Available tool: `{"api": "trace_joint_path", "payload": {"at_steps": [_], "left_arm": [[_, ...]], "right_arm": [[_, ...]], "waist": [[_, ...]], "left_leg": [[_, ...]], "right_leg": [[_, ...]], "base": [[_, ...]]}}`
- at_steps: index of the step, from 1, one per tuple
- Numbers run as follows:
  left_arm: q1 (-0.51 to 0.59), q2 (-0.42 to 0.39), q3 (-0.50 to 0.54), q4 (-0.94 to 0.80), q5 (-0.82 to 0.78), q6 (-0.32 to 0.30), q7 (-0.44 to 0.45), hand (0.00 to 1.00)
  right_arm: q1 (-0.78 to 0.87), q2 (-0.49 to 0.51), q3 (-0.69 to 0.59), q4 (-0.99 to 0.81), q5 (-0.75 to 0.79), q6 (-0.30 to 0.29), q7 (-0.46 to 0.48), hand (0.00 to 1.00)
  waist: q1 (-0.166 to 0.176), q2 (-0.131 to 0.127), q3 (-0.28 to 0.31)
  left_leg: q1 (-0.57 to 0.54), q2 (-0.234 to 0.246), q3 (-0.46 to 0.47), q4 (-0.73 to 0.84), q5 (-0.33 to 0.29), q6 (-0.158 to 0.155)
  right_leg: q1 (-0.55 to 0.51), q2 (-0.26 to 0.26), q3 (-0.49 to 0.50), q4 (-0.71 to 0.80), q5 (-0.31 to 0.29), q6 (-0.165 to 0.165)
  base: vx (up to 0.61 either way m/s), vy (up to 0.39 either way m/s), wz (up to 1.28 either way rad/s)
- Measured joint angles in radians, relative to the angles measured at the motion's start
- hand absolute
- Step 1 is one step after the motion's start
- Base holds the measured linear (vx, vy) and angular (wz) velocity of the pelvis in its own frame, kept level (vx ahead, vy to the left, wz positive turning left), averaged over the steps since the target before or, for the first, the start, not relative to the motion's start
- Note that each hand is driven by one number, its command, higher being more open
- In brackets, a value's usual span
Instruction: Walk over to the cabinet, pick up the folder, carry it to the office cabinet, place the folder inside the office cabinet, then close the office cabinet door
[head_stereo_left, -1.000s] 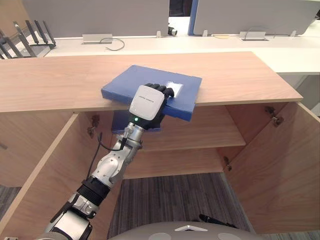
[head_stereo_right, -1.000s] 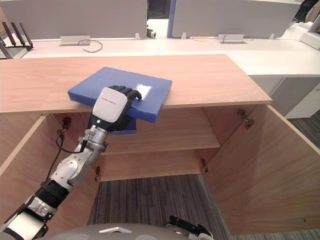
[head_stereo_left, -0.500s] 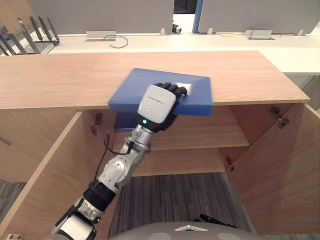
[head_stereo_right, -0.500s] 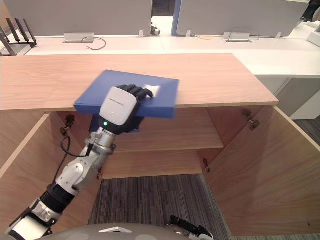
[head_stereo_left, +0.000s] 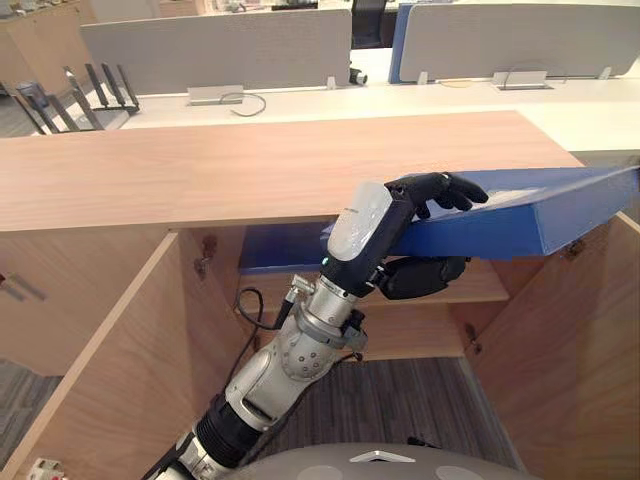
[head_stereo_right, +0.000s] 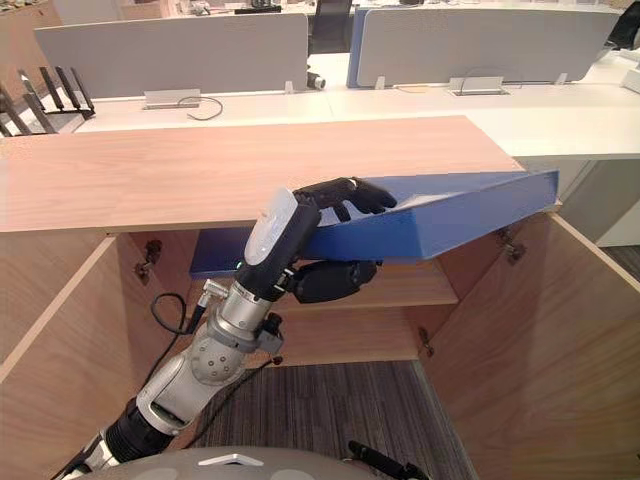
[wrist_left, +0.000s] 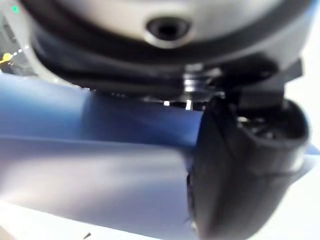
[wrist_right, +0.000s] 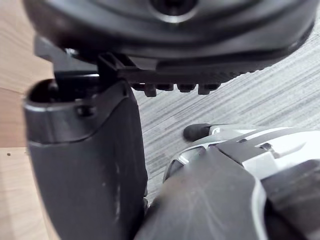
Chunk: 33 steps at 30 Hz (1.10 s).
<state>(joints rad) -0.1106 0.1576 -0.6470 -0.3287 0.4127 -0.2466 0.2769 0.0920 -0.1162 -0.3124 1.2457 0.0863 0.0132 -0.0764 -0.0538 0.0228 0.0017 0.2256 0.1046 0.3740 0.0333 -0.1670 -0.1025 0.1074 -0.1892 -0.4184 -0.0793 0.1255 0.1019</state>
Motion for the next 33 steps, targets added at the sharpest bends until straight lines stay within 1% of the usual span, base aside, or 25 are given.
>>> {"api": "trace_joint_path", "payload": {"at_steps": [1,3,4,5,8,11,13,15,16,18,19,20,21,24,25,27,29,30,32,33], "left_arm": [[0.007,-0.001,-0.006,-0.005,-0.041,-0.002,0.000,0.00],[0.028,-0.007,-0.012,-0.022,-0.190,-0.004,-0.015,0.00],[0.036,-0.009,-0.011,-0.023,-0.235,0.000,-0.019,0.00],[0.051,-0.003,-0.022,-0.021,-0.322,0.013,-0.037,0.00],[0.092,-0.003,-0.031,-0.004,-0.413,0.054,-0.058,0.00],[0.094,-0.003,-0.015,0.012,-0.468,0.080,-0.056,0.00],[0.094,-0.003,-0.003,0.012,-0.505,0.080,-0.056,0.00],[0.094,-0.005,0.008,0.012,-0.576,0.080,-0.058,0.00],[0.094,-0.005,0.009,0.012,-0.582,0.080,-0.058,0.00],[0.101,-0.008,0.029,0.011,-0.692,0.080,-0.073,0.00],[0.107,-0.013,0.036,0.011,-0.716,0.080,-0.074,0.00],[0.119,-0.027,0.049,0.012,-0.787,0.080,-0.077,0.00],[0.123,-0.036,0.057,0.012,-0.874,0.080,-0.080,0.00],[0.124,-0.041,0.069,0.015,-1.004,0.080,-0.094,0.00],[0.126,-0.038,0.070,0.036,-1.063,0.076,-0.111,0.00],[0.138,-0.038,0.066,0.077,-1.097,0.077,-0.123,0.00],[0.171,-0.031,0.066,0.118,-1.125,0.084,-0.140,0.00],[0.193,-0.022,0.068,0.142,-1.145,0.099,-0.145,0.00],[0.243,-0.011,0.086,0.164,-1.157,0.119,-0.148,0.00],[0.285,-0.011,0.115,0.170,-1.157,0.131,-0.148,0.00]], "right_arm": [[0.000,0.000,0.003,0.001,0.000,0.000,0.000,1.00],[0.000,0.000,0.010,0.008,0.000,0.001,-0.001,1.00],[0.000,0.001,0.011,0.009,0.000,0.001,-0.001,1.00],[0.000,0.002,0.011,0.012,0.000,0.001,-0.001,1.00],[-0.003,0.002,0.011,0.016,0.001,0.000,0.000,1.00],[-0.002,0.002,0.023,0.016,0.001,0.000,0.000,1.00],[-0.001,0.002,0.034,0.017,0.002,0.001,0.001,1.00],[0.004,0.002,0.050,0.018,0.001,0.002,0.001,1.00],[0.005,0.002,0.050,0.018,0.001,0.002,0.002,1.00],[0.008,0.004,0.053,0.020,0.002,0.003,0.003,1.00],[0.009,0.005,0.055,0.022,0.002,0.002,0.003,1.00],[0.008,0.005,0.062,0.026,0.002,0.002,0.003,1.00],[0.008,0.005,0.069,0.027,0.007,0.002,0.003,1.00],[0.005,0.004,0.079,0.033,0.009,0.003,0.005,1.00],[0.002,0.002,0.089,0.032,0.010,0.006,0.006,1.00],[-0.001,-0.002,0.100,0.032,0.020,0.010,0.013,1.00],[0.003,-0.007,0.125,0.027,0.066,0.010,0.020,1.00],[0.010,-0.009,0.130,0.019,0.114,0.007,0.018,1.00],[0.038,-0.007,0.135,-0.037,0.172,0.006,0.015,1.00],[0.064,0.000,0.129,-0.110,0.219,0.000,0.006,1.00]], "waist": [[0.001,-0.001,-0.002],[0.002,-0.006,-0.012],[0.002,-0.007,-0.014],[0.003,-0.008,-0.014],[0.001,-0.011,-0.016],[0.004,-0.014,-0.018],[0.007,-0.018,-0.024],[0.019,-0.029,-0.034],[0.020,-0.030,-0.034],[0.024,-0.039,-0.041],[0.024,-0.041,-0.043],[0.024,-0.043,-0.046],[0.025,-0.044,-0.046],[0.026,-0.047,-0.047],[0.025,-0.046,-0.047],[0.025,-0.047,-0.047],[0.021,-0.044,-0.048],[0.019,-0.043,-0.048],[0.015,-0.040,-0.048],[0.010,-0.039,-0.047]], "left_leg": [[0.000,0.001,0.000,0.000,0.000,0.000],[-0.001,0.002,-0.001,0.000,0.001,-0.001],[-0.001,0.002,-0.002,0.000,0.001,-0.001],[-0.001,0.002,-0.002,0.001,0.001,-0.001],[-0.003,0.002,-0.003,0.000,0.001,-0.001],[-0.005,0.002,-0.009,0.001,0.001,-0.001],[-0.006,0.002,-0.011,0.002,0.002,-0.001],[-0.006,0.002,-0.015,0.002,0.002,-0.001],[-0.006,0.002,-0.015,0.002,0.002,-0.001],[-0.006,0.002,-0.020,0.002,0.002,-0.001],[-0.006,0.003,-0.021,0.002,0.002,-0.001],[-0.006,0.003,-0.022,0.002,0.001,-0.001],[-0.006,0.003,-0.023,0.003,0.001,-0.001],[-0.006,0.004,-0.025,0.006,0.001,-0.001],[-0.002,0.001,-0.025,0.006,0.001,-0.001],[0.000,-0.003,-0.025,0.006,0.002,-0.001],[0.000,-0.004,-0.023,0.005,0.002,0.000],[0.001,-0.004,-0.022,-0.001,0.005,0.000],[-0.005,-0.005,-0.017,-0.004,0.007,-0.001],[-0.012,-0.004,-0.010,-0.005,0.007,-0.001]], "right_leg": [[0.000,0.001,0.000,0.000,0.000,0.000],[0.000,0.002,-0.001,0.000,0.000,0.000],[0.000,0.002,-0.001,0.000,0.000,0.000],[0.000,0.002,-0.001,0.000,0.000,0.000],[0.000,0.002,-0.002,0.000,0.000,0.000],[0.000,0.002,-0.005,0.000,0.000,0.000],[0.000,0.002,-0.005,0.000,-0.001,0.000],[0.003,0.002,-0.003,0.000,-0.001,0.000],[0.003,0.002,-0.003,0.000,-0.001,0.000],[0.005,0.001,-0.002,0.000,-0.001,-0.001],[0.006,0.001,-0.002,0.000,-0.001,-0.001],[0.007,0.001,-0.002,0.000,-0.002,-0.002],[0.008,0.001,-0.002,0.000,-0.002,-0.002],[0.011,0.001,-0.002,0.000,-0.004,-0.004],[0.016,0.001,-0.005,0.000,-0.003,-0.005],[0.017,0.001,-0.005,0.000,-0.004,-0.005],[0.015,0.000,-0.004,0.000,-0.005,-0.007],[0.013,0.001,-0.003,0.000,-0.007,-0.010],[0.002,0.001,0.003,0.000,-0.007,-0.011],[-0.009,0.001,0.013,0.000,-0.007,-0.010]], "base": [[-0.04,-0.039,0.01],[0.00,0.000,0.00],[0.00,0.000,0.00],[0.00,0.000,0.00],[-0.01,-0.007,0.01],[-0.01,-0.020,0.04],[-0.01,-0.017,0.04],[-0.01,-0.016,0.05],[-0.02,-0.018,0.05],[-0.02,-0.015,0.06],[-0.03,-0.019,0.04],[-0.03,-0.024,0.03],[-0.03,-0.025,0.03],[-0.02,-0.015,0.02],[-0.03,-0.013,0.01],[-0.04,-0.014,-0.01],[-0.04,-0.019,-0.03],[-0.03,-0.023,-0.03],[-0.02,-0.016,-0.10],[-0.01,-0.010,-0.14]]}}
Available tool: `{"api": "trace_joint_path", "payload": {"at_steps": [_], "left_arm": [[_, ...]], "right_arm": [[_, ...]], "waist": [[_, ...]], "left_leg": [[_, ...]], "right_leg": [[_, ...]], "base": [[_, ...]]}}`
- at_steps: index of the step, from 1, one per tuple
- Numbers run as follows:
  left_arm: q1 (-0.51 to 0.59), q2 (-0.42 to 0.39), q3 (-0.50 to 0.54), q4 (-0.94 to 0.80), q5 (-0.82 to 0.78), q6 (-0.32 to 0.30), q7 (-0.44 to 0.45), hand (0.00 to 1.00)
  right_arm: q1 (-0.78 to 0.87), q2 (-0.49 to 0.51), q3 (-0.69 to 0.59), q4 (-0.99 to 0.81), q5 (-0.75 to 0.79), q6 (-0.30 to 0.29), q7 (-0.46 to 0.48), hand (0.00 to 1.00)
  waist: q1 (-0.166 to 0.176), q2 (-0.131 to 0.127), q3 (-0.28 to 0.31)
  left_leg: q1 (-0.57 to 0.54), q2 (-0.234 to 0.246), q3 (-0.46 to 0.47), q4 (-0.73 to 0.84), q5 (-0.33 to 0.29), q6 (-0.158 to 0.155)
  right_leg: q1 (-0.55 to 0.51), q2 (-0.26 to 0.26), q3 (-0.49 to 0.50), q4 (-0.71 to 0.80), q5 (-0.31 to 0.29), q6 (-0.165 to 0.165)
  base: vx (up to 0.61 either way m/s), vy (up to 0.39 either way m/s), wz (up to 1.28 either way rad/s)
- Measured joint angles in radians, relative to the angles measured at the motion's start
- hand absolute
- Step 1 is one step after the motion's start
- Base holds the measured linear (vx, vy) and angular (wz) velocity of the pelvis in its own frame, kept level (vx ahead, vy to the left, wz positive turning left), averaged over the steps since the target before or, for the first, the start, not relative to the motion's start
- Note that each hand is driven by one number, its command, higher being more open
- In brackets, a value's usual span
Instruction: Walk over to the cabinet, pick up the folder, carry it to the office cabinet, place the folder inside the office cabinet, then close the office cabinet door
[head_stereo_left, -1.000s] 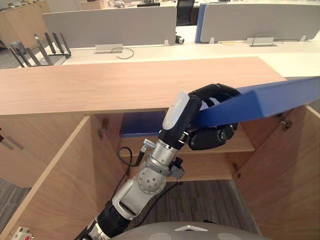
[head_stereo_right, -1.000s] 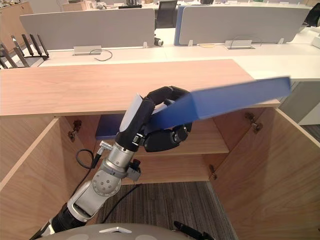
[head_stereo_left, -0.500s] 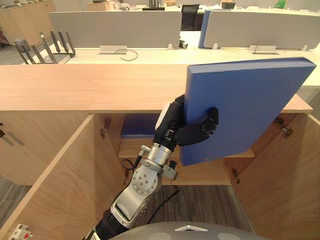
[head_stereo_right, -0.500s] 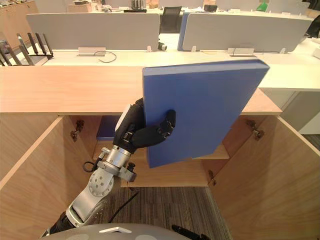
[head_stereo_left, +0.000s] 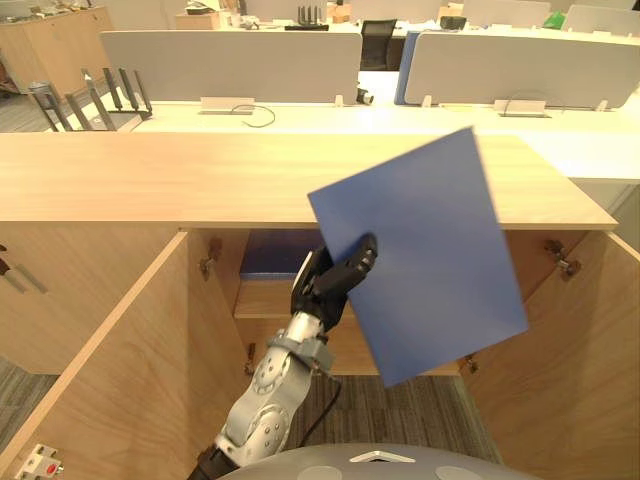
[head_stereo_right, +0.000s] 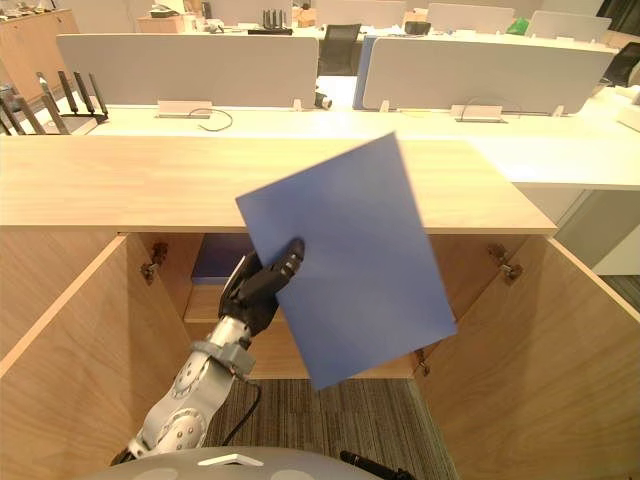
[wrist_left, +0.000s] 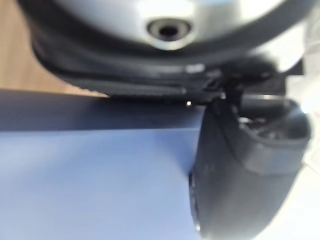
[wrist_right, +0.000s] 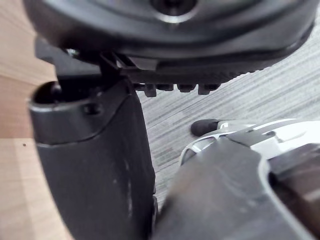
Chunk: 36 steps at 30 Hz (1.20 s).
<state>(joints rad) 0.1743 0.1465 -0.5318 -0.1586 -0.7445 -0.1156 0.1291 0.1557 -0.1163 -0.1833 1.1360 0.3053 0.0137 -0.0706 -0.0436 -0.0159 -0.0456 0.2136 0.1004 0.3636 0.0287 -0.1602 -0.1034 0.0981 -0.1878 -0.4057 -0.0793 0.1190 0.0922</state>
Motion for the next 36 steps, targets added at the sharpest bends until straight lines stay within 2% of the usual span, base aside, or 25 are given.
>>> {"api": "trace_joint_path", "payload": {"at_steps": [2,4,5,9,16,23,29,36], "left_arm": [[0.050,-0.001,0.054,0.000,-0.001,0.010,0.001,0.00],[0.073,-0.003,0.105,0.000,-0.001,0.011,0.001,0.00],[0.074,-0.014,0.158,-0.001,0.000,0.010,0.000,0.00],[0.075,-0.053,0.244,-0.014,0.006,0.000,-0.003,0.00],[0.115,-0.077,0.300,-0.074,0.010,-0.007,-0.013,0.00],[0.114,-0.111,0.384,-0.099,0.049,-0.011,-0.027,0.00],[0.114,-0.112,0.393,-0.120,0.049,-0.013,-0.036,0.00],[0.113,-0.110,0.404,-0.120,0.093,-0.013,-0.082,0.00]], "right_arm": [[0.034,0.014,-0.016,-0.123,0.053,-0.005,-0.011,1.00],[0.061,0.025,-0.046,-0.240,0.076,-0.017,-0.023,1.00],[0.069,0.038,-0.086,-0.329,0.104,-0.045,-0.033,1.00],[0.053,0.043,-0.132,-0.450,0.111,-0.085,-0.046,1.00],[0.024,0.081,-0.219,-0.642,0.258,-0.110,-0.047,1.00],[0.015,0.092,-0.310,-0.846,0.281,-0.138,-0.065,1.00],[0.010,0.092,-0.297,-1.022,0.464,-0.202,0.026,1.00],[0.008,0.081,-0.192,-1.201,0.527,-0.200,0.199,1.00]], "waist": [[-0.016,0.000,0.000],[-0.015,0.000,0.001],[-0.013,-0.001,0.001],[-0.014,-0.002,0.001],[-0.015,-0.011,0.016],[-0.017,-0.003,0.044],[-0.019,0.009,0.063],[-0.036,0.008,0.079]], "left_leg": [[-0.016,0.004,0.001,0.001,-0.001,-0.001],[-0.018,0.007,0.011,0.002,-0.001,-0.001],[-0.017,0.008,0.013,0.003,-0.001,-0.002],[-0.016,0.009,0.015,0.002,-0.001,-0.002],[-0.015,0.014,0.019,0.002,-0.004,-0.006],[-0.014,0.017,0.022,0.004,-0.006,-0.008],[-0.017,0.017,0.038,0.008,-0.010,-0.010],[-0.022,0.019,0.042,0.020,-0.015,-0.012]], "right_leg": [[-0.016,0.000,0.003,0.000,0.000,0.000],[-0.024,0.003,0.012,0.000,0.001,0.001],[-0.024,0.005,0.014,0.000,0.002,0.003],[-0.025,0.010,0.022,0.000,0.003,0.004],[-0.027,0.016,0.027,0.000,0.003,0.004],[-0.027,0.018,0.030,0.000,0.003,0.004],[-0.040,0.019,0.048,0.000,0.003,0.004],[-0.044,0.023,0.054,0.000,0.003,0.005]], "base": [[-0.03,-0.029,-0.09],[-0.01,-0.039,-0.09],[0.00,-0.025,-0.05],[0.00,-0.006,-0.01],[-0.01,-0.010,-0.01],[-0.04,-0.027,-0.01],[-0.04,-0.027,-0.08],[-0.04,-0.031,-0.03]]}}
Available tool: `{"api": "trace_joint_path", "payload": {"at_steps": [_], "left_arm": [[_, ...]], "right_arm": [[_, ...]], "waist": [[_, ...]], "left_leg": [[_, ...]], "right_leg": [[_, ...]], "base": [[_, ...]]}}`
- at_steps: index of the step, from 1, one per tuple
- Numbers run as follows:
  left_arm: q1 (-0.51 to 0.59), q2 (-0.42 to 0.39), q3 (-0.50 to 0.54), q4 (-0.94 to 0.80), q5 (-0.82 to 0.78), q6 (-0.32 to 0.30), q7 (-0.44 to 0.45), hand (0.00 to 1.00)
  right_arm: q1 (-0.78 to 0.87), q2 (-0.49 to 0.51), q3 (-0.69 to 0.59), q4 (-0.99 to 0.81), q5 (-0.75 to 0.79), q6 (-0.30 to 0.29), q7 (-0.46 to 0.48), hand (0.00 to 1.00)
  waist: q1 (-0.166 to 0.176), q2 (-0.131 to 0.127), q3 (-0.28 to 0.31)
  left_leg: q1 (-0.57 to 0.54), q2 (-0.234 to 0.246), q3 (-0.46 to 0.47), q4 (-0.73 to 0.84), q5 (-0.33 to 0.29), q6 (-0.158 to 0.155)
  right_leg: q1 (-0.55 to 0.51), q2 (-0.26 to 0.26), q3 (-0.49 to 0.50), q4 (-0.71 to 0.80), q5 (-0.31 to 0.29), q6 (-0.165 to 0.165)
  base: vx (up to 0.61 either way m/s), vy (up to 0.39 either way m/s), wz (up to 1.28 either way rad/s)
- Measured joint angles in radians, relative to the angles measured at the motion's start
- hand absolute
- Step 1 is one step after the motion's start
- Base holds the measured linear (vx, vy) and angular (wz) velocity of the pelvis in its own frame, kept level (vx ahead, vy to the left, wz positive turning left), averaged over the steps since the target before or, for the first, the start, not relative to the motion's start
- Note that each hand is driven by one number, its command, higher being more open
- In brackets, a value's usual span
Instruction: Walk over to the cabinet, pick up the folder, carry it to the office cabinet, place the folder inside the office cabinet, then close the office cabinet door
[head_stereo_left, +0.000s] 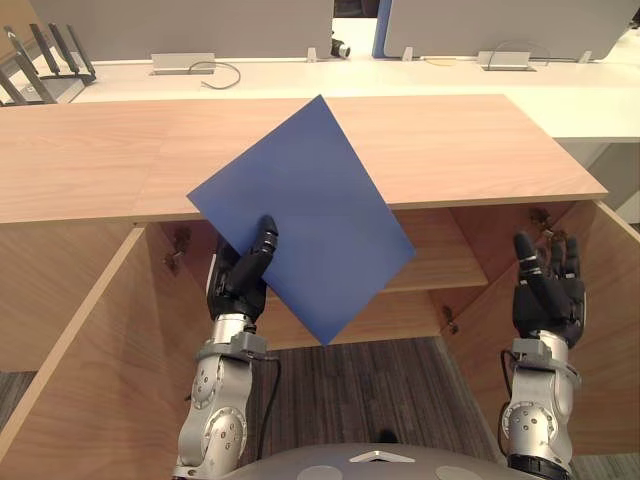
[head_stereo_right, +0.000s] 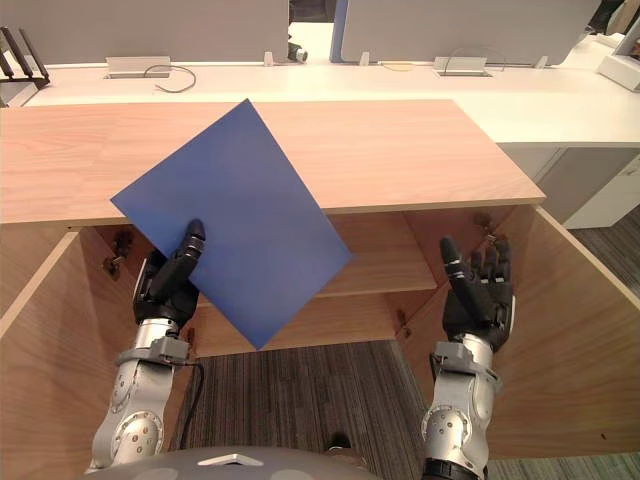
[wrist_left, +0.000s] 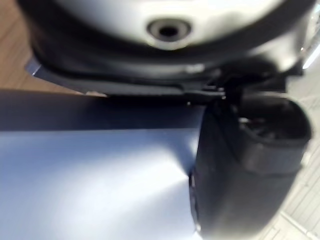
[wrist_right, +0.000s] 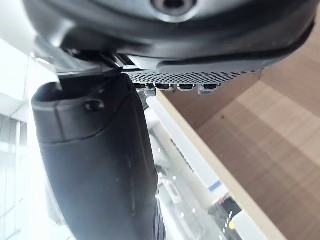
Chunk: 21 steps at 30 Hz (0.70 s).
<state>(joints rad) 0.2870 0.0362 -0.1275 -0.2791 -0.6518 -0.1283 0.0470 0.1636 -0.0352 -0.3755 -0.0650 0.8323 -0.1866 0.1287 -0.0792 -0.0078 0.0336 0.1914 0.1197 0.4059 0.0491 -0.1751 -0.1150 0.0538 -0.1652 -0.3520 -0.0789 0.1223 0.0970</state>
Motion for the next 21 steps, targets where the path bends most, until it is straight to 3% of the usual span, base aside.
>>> {"api": "trace_joint_path", "payload": {"at_steps": [5,14,21], "left_arm": [[-0.002,0.000,0.008,-0.001,0.000,0.000,-0.023,0.00],[-0.007,0.008,-0.020,-0.017,0.034,0.000,-0.076,0.00],[-0.020,0.023,-0.066,-0.045,0.034,0.000,-0.112,0.00]], "right_arm": [[0.000,-0.021,0.055,-0.103,0.004,0.006,0.075,1.00],[-0.012,-0.183,0.180,-0.268,-0.122,0.035,0.225,1.00],[-0.073,-0.249,0.194,-0.266,-0.284,0.047,0.200,1.00]], "waist": [[0.001,0.003,0.002],[0.007,0.003,0.002],[0.017,0.004,0.001]], "left_leg": [[0.001,0.000,0.001,0.000,-0.001,0.000],[0.010,0.000,0.002,0.000,-0.003,0.000],[0.014,-0.001,0.002,0.001,-0.003,0.000]], "right_leg": [[0.001,0.000,0.000,0.000,0.000,0.000],[0.008,0.000,0.001,0.000,0.000,0.000],[0.013,0.000,0.001,0.000,0.000,0.000]], "base": [[-0.03,-0.022,0.00],[-0.04,-0.028,0.00],[-0.03,-0.018,0.00]]}}
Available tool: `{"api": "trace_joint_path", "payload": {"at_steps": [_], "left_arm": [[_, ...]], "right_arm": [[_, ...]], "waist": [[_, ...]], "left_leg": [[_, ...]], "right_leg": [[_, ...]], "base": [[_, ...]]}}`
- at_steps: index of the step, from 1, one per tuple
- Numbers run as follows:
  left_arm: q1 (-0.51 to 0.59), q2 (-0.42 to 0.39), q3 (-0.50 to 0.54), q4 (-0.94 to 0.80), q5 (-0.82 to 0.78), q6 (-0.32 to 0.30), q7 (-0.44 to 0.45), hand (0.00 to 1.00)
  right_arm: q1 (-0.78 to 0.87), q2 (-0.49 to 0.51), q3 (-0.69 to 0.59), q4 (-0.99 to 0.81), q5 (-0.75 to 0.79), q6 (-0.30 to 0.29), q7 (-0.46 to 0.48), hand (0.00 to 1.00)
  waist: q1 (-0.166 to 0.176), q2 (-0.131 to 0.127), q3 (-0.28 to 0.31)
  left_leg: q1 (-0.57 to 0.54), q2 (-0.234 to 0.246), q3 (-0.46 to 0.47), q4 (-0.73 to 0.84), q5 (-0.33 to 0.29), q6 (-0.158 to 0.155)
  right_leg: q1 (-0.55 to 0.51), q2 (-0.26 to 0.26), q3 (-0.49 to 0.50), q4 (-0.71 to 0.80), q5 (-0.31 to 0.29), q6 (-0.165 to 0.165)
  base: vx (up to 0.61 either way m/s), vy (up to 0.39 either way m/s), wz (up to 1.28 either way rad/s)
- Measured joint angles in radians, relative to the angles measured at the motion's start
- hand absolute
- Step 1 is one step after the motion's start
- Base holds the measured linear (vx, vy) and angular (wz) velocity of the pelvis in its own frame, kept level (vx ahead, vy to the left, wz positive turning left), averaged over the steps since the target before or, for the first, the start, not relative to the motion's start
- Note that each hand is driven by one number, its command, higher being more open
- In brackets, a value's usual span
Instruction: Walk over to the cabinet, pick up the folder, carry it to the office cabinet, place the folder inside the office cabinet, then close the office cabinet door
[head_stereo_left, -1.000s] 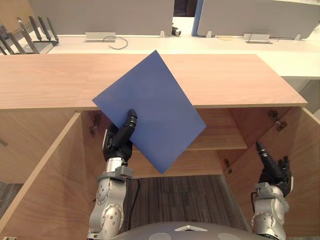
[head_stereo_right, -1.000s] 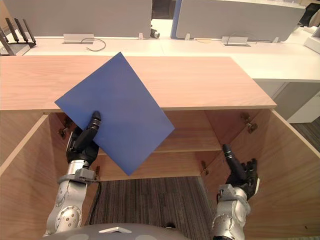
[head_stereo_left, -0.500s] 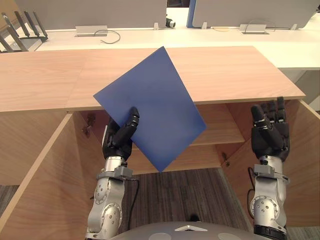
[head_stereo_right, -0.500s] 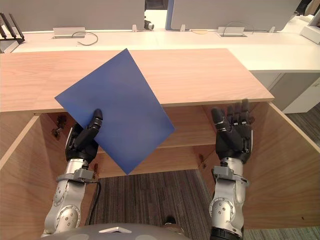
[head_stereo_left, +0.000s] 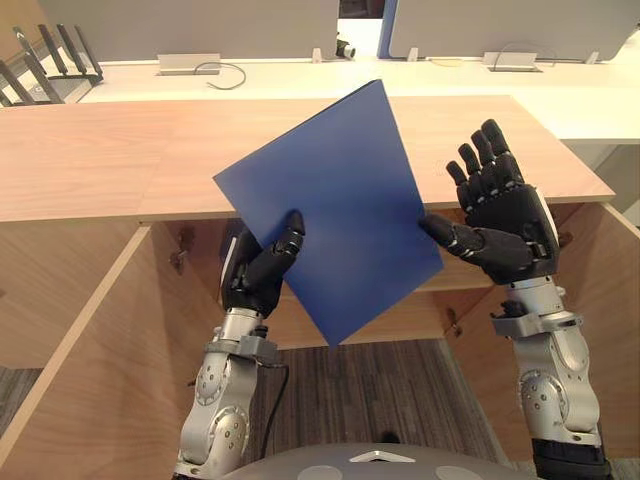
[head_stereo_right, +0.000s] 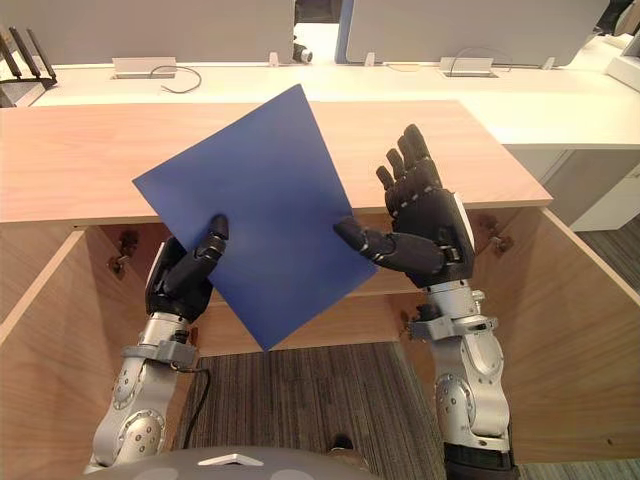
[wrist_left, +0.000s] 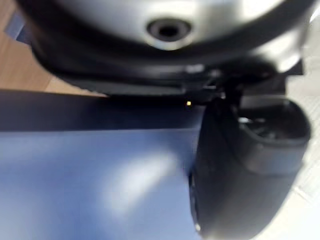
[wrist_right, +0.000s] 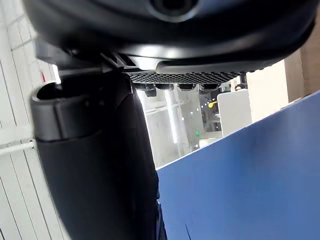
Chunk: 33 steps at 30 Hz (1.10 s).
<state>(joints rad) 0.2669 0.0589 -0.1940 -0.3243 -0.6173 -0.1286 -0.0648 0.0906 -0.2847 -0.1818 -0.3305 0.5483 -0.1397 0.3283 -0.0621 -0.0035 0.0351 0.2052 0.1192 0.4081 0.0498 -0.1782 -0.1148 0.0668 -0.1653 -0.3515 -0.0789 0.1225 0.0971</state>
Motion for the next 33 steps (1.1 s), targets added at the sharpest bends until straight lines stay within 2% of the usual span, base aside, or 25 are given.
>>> {"api": "trace_joint_path", "payload": {"at_steps": [8,12,16,19,27,33], "left_arm": [[-0.032,0.034,-0.045,0.000,-0.002,0.000,-0.014,0.00],[-0.041,0.039,-0.076,0.000,-0.006,-0.002,-0.037,0.00],[-0.044,0.039,-0.083,0.000,-0.008,-0.001,-0.037,0.00],[-0.046,0.042,-0.084,0.000,-0.008,-0.002,-0.037,0.00],[-0.047,0.059,-0.084,0.000,-0.018,-0.003,-0.037,0.00],[-0.048,0.061,-0.088,0.000,-0.055,-0.003,-0.037,0.00]], "right_arm": [[-0.124,-0.047,0.002,0.018,-0.165,-0.001,-0.075,1.00],[-0.189,-0.093,0.001,0.082,-0.248,-0.004,-0.141,1.00],[-0.223,-0.123,-0.003,0.123,-0.306,-0.005,-0.166,1.00],[-0.228,-0.153,-0.003,0.127,-0.306,-0.009,-0.163,1.00],[-0.273,-0.158,0.032,0.222,-0.303,-0.021,-0.136,1.00],[-0.273,-0.160,0.103,0.284,-0.187,-0.022,-0.087,1.00]], "waist": [[0.004,0.002,-0.001],[0.003,0.002,-0.002],[0.002,0.004,-0.003],[0.003,0.005,-0.004],[0.005,0.004,-0.007],[0.003,0.005,-0.023]], "left_leg": [[0.010,-0.001,-0.001,0.000,0.000,0.000],[0.010,-0.001,-0.002,0.000,0.000,0.000],[0.010,-0.001,-0.002,-0.001,0.000,0.000],[0.010,-0.003,-0.003,-0.001,0.000,0.000],[0.013,-0.004,-0.004,-0.001,0.001,0.001],[0.013,-0.003,-0.004,-0.001,0.001,0.001]], "right_leg": [[0.010,-0.001,-0.001,0.000,0.000,0.000],[0.010,-0.002,-0.002,0.000,0.001,0.001],[0.010,-0.002,-0.003,0.000,0.001,0.001],[0.012,-0.004,-0.005,0.000,0.002,0.002],[0.014,-0.006,-0.006,0.000,0.004,0.004],[0.014,-0.006,-0.007,0.000,0.004,0.004]], "base": [[-0.03,-0.020,0.00],[-0.02,-0.015,0.00],[0.00,0.000,0.00],[0.00,0.000,0.00],[0.00,0.000,0.00],[0.00,0.000,0.00]]}}
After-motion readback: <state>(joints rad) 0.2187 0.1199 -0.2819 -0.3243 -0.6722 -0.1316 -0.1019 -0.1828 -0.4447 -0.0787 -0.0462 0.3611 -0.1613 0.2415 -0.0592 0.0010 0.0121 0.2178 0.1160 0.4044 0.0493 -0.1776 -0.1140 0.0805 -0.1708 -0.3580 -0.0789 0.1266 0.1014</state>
